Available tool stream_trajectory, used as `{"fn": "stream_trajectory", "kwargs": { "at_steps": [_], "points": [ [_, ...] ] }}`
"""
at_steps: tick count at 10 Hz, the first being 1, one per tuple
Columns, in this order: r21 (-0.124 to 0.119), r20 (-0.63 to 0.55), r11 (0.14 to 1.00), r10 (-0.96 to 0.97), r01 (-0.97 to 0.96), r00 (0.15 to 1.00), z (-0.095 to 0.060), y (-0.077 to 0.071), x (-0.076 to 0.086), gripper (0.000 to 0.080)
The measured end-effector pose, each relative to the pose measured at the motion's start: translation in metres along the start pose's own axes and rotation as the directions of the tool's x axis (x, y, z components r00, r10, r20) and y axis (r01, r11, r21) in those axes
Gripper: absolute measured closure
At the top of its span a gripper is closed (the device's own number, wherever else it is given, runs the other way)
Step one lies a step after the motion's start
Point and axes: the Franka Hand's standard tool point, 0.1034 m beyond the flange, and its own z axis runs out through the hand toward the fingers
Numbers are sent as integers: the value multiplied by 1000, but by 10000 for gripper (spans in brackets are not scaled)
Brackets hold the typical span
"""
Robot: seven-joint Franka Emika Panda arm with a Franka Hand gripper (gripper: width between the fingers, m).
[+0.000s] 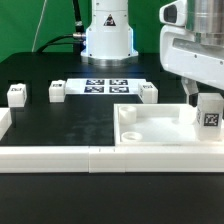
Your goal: Assemble one leg
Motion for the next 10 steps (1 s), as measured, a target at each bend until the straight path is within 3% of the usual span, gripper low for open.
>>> {"fn": "stream_trajectory", "kwargs": {
  "at_steps": [4,7,10],
  "points": [
    [-11,1,923,-385,385,923,0,0,-1,150],
    [-23,28,772,-634,635,772,-2,1,2,150],
    [-19,29,692,-721,722,692,-1,2,3,164]
  ]
}}
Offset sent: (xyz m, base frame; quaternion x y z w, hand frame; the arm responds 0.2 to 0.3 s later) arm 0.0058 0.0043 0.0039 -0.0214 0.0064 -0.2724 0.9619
